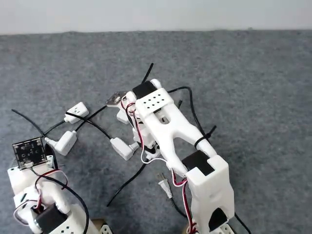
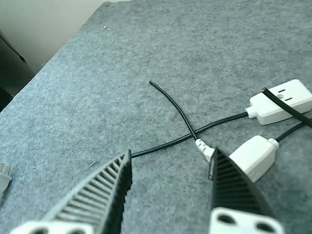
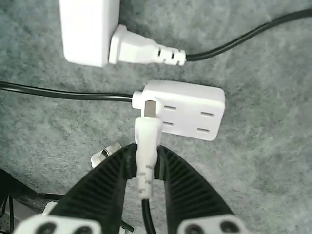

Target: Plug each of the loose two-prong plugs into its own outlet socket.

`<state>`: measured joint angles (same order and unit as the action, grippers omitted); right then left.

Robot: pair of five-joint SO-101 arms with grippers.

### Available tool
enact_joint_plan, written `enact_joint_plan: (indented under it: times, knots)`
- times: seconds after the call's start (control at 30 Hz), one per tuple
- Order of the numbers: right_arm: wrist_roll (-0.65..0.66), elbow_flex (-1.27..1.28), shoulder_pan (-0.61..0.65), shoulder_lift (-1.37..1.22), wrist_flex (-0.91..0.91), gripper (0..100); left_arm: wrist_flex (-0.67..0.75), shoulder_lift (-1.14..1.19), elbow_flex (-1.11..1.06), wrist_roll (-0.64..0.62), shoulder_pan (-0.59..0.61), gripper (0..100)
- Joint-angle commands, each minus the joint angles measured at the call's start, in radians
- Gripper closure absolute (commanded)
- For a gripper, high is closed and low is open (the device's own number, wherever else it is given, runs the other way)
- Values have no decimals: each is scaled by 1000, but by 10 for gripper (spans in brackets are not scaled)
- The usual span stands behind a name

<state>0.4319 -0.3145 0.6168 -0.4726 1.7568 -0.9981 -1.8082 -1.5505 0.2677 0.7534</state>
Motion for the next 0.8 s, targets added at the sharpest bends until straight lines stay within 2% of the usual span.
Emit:
enact_joint_plan:
  times: [0.0,0.07,0.23,0.33,0.53,0.77]
  knots:
    - [-5,-9,12,94,42,991,32,-12,12,9,-61,740]
    - [-6,-9,19,108,41,991,34,-12,13,9,-160,739]
    - [-28,-15,22,159,39,991,28,-12,27,8,-491,739]
    - [-28,-15,21,216,38,991,5,-12,27,8,-634,739]
    - [-28,-43,21,332,36,991,-55,-12,28,5,-855,739]
    - [-28,-91,16,390,41,991,-130,-12,30,3,-1048,739]
